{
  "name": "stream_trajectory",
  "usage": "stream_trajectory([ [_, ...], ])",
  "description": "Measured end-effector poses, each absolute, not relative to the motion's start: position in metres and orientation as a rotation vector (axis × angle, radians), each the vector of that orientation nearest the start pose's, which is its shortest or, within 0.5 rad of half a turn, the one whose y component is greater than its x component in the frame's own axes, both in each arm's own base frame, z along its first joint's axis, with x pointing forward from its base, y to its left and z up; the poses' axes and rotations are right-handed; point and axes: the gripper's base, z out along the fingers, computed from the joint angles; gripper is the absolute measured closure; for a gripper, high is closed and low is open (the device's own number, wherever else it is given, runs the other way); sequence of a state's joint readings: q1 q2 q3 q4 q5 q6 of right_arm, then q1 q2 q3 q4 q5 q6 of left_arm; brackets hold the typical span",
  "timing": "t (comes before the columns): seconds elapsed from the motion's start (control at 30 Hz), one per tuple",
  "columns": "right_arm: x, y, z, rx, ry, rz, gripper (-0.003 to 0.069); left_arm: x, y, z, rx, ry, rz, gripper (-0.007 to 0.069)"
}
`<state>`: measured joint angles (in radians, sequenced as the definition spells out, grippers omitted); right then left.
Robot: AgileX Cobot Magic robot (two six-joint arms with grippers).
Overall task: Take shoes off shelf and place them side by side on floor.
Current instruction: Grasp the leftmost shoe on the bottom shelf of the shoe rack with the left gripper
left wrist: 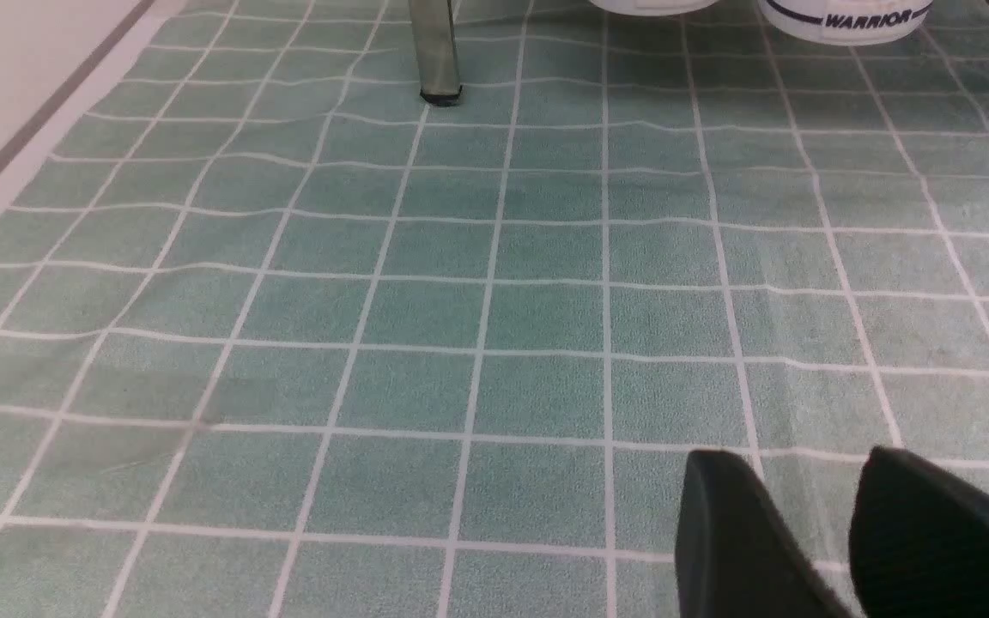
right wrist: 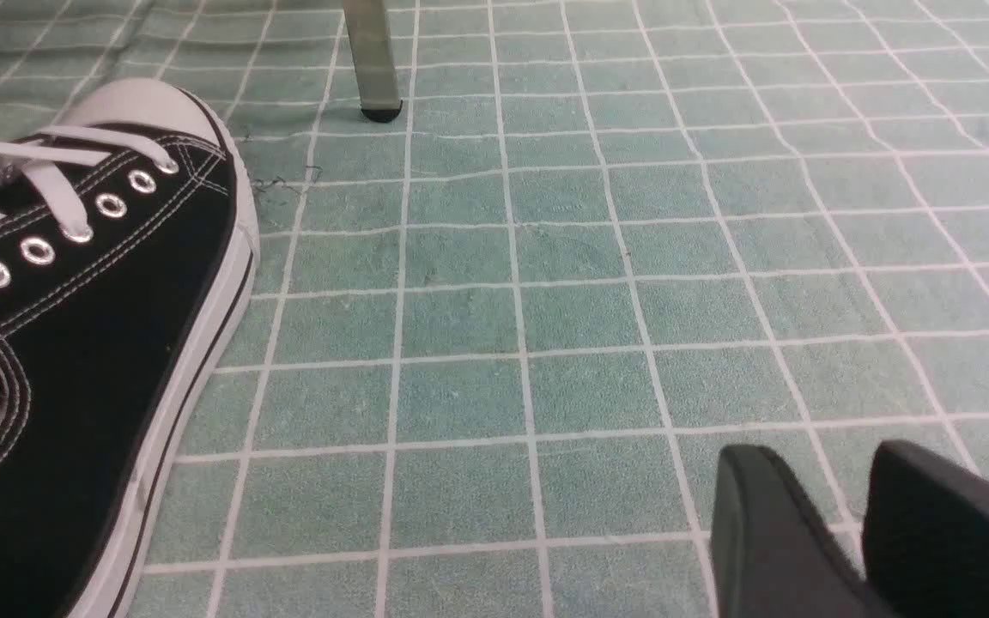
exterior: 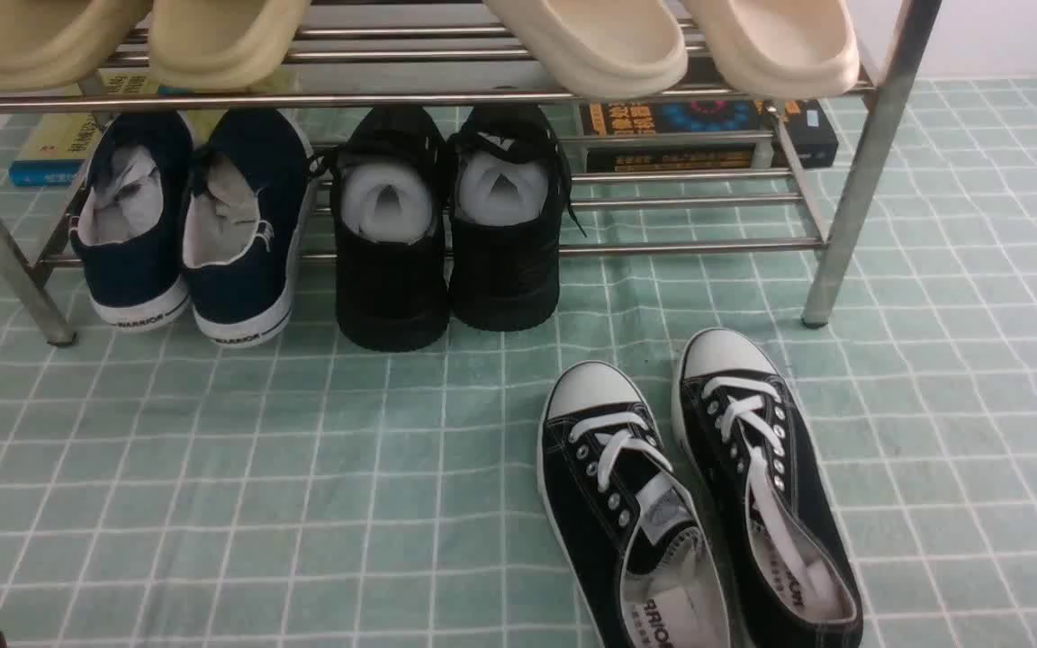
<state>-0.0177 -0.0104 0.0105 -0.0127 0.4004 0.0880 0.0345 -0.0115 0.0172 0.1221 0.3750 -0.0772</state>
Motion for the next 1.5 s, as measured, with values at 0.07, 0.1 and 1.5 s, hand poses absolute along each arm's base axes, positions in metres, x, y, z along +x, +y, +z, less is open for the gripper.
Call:
stream_trajectory([
  [0.07,0.052,-0.001,0.174,0.092,1.882,0.035,0.0452,0.052,0.006,0.175,-0.029,1.862,0.091,0.0382],
  [0.1,0.052,-0.001,0.174,0.092,1.882,0.035,0.0452,0.052,0.006,0.175,-0.028,1.862,0.093,0.0382],
  [1.5,0.052,-0.001,0.174,0.091,1.882,0.035,0.0422,0.053,-0.009,0.176,-0.794,1.715,-0.73,0.0383],
])
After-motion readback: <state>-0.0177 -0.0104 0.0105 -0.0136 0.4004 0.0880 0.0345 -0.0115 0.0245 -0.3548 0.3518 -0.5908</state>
